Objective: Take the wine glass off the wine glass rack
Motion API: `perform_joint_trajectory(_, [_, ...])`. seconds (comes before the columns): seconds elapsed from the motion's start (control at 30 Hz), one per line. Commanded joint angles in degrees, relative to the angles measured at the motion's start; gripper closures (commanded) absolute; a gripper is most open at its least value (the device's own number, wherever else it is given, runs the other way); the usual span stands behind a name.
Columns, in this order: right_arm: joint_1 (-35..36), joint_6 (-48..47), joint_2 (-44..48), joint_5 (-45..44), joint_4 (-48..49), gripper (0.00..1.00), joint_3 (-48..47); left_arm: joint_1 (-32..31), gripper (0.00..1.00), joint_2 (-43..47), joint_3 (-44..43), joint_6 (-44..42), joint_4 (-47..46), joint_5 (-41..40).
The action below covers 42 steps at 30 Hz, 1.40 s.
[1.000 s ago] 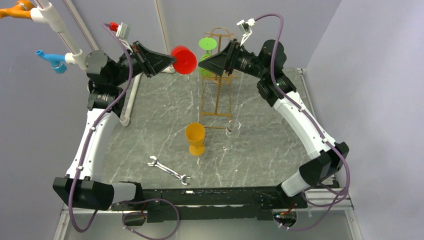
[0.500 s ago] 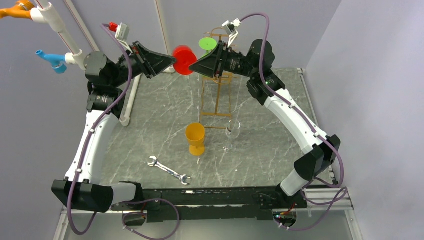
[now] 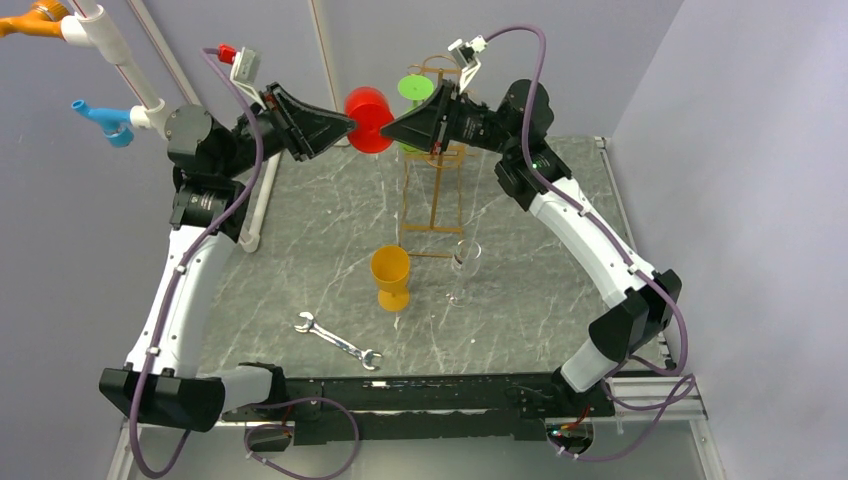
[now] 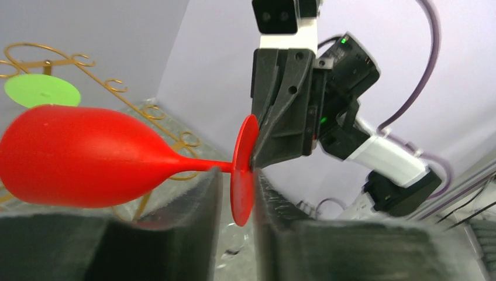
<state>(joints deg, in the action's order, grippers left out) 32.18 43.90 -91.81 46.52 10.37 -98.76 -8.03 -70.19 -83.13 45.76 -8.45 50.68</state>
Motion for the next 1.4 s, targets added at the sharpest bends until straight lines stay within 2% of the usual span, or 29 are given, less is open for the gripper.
perform_joint_trajectory(0.0, [0.4, 1.6, 2.9, 1.4, 5.6, 1.0, 0.2, -0.9, 0.5, 1.5, -4.4, -4.9, 3.5, 2.4])
perform_joint_trajectory(0.13, [0.3, 4.0, 4.5, 1.6, 7.9, 1.0, 0.7, -0.9, 0.14, 2.3, -5.9, -8.7, 6.8, 2.2])
perform_joint_trajectory(0.2, [-0.3, 5.8, 5.7, 1.7, 10.3, 1.0, 1.7, -0.9, 0.05, 2.8, -6.3, -10.0, 7.8, 2.3])
perform_joint_trajectory(0.3, [-1.2, 8.3, 7.3, 1.6, 12.2, 1.0, 2.9, -0.4, 0.02, 3.1, -7.0, -12.0, 9.0, 2.6])
perform_joint_trajectory(0.43, [-2.5, 10.6, 9.3, 2.6, 13.0, 1.0, 4.1, 1.7, 0.03, 2.2, -9.1, -13.4, 13.0, 3.6])
perform_joint_trajectory(0.53, [-4.0, 12.4, 11.2, 3.3, 14.9, 1.0, 5.9, 4.9, 0.04, 1.6, -7.9, -10.4, 9.6, 6.5])
perform_joint_trajectory(0.63, [-5.0, 14.0, 12.5, 3.9, 16.4, 1.0, 7.3, 7.7, 0.04, -0.1, -5.6, -3.0, -1.6, 13.8])
perform_joint_trajectory(0.7, [-5.6, 16.4, 12.8, 5.2, 19.0, 1.0, 8.0, 10.1, 0.05, -2.7, -3.8, 5.7, -13.7, 19.5])
perform_joint_trajectory(0.87, [-7.2, 27.5, 11.8, 9.0, 30.6, 1.0, 9.3, 14.2, 0.11, -11.8, -2.8, 43.9, -57.8, 23.9])
perform_joint_trajectory(0.93, [-7.5, 31.8, 10.9, 10.2, 35.6, 1.0, 9.3, 14.6, 0.15, -16.3, -5.5, 55.4, -72.8, 23.4])
perform_joint_trajectory(0.97, [-7.6, 33.4, 10.4, 10.8, 37.5, 1.0, 9.1, 14.7, 0.16, -18.2, -6.9, 59.6, -76.8, 23.0])
perform_joint_trajectory(1.07, [-7.7, 37.6, 9.2, 11.7, 42.2, 1.0, 8.5, 14.8, 0.19, -21.6, -9.1, 66.5, -82.8, 21.9])
perform_joint_trajectory(1.37, [-7.7, 49.7, 3.0, 11.4, 56.2, 1.0, 5.4, 13.7, 0.21, -20.4, -6.3, 66.5, -83.1, 20.7])
